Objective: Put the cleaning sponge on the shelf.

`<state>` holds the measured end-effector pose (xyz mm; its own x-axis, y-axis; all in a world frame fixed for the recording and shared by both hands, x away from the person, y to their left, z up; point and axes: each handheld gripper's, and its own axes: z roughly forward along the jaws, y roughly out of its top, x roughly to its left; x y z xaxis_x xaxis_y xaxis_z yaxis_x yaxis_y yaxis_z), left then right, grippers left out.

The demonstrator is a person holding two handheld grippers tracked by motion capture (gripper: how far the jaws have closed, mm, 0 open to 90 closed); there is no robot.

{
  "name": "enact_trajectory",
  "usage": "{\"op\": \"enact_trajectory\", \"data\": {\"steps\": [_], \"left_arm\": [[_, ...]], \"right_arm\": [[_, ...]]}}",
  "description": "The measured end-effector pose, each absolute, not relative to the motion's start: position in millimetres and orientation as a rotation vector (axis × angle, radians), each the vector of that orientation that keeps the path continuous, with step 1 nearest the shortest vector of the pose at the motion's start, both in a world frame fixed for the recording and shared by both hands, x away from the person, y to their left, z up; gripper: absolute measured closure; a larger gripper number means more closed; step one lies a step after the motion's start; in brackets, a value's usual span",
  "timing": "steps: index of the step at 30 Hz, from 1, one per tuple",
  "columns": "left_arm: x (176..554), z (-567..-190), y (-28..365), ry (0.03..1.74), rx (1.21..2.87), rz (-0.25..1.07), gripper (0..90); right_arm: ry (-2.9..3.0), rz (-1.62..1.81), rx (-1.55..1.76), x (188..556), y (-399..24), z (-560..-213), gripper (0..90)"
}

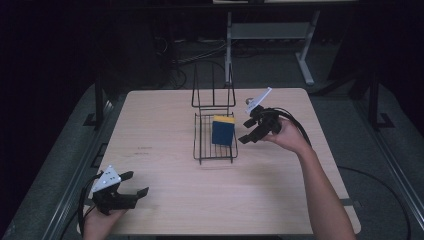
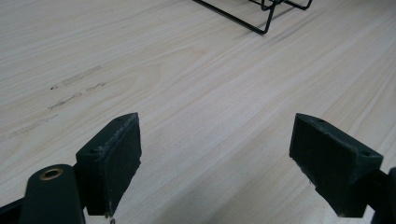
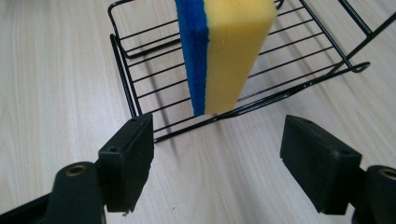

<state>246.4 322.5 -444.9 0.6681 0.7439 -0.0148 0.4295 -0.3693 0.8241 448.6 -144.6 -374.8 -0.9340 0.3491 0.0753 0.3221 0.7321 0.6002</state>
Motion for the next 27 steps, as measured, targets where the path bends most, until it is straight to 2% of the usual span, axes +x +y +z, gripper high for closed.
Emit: {"op": "enact_trajectory", "data": {"steps": [27], "left_arm": [[246.2, -445.3, 323.3, 0.911, 2.015, 0.46, 16.3]], "right_arm": [[2.88, 0.96, 0.601, 437.4, -160.9, -380.2, 22.1]]}}
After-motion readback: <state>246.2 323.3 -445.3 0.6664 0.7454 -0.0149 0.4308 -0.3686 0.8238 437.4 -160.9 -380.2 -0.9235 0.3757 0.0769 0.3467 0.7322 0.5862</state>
